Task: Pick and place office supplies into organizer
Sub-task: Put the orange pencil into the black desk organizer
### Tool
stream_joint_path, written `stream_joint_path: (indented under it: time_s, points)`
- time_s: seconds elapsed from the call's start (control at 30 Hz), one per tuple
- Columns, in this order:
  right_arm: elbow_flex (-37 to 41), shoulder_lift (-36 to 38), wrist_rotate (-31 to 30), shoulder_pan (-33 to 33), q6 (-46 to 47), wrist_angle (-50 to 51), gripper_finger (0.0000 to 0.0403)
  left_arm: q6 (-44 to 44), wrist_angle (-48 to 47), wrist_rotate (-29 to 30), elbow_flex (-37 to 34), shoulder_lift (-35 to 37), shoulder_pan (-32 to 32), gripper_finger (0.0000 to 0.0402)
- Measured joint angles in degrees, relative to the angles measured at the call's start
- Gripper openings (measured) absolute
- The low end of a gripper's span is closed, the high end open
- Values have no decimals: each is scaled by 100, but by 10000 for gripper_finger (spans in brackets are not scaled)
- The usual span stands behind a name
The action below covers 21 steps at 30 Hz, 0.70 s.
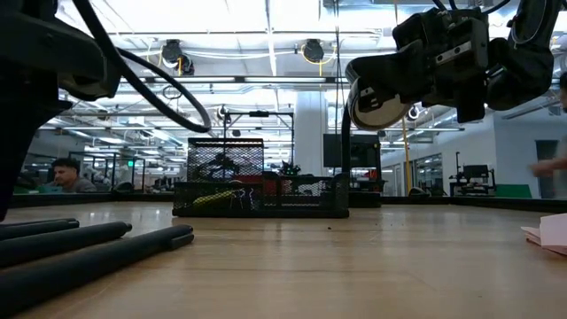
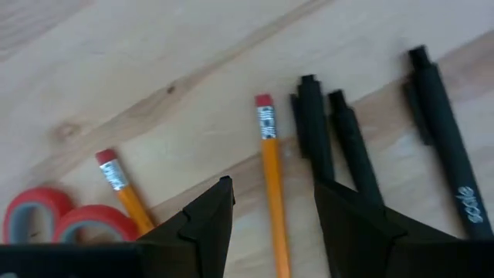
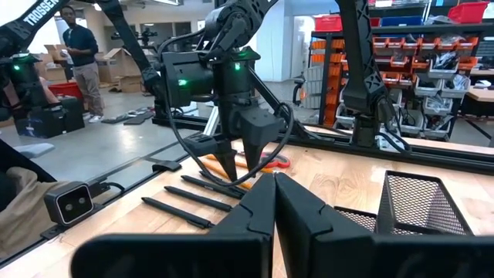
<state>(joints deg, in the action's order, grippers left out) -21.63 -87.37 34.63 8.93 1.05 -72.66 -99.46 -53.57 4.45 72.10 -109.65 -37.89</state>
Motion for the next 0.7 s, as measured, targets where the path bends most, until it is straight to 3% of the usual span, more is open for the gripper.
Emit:
stream_joint_path:
  time_s: [0.4, 0.7]
  points:
    - [0, 0, -2, -2, 1, 2, 4, 34, 35, 170, -198, 10, 0, 191]
    - [0, 0, -2, 0, -21, 2, 4, 0, 655, 181, -601, 48, -2, 191]
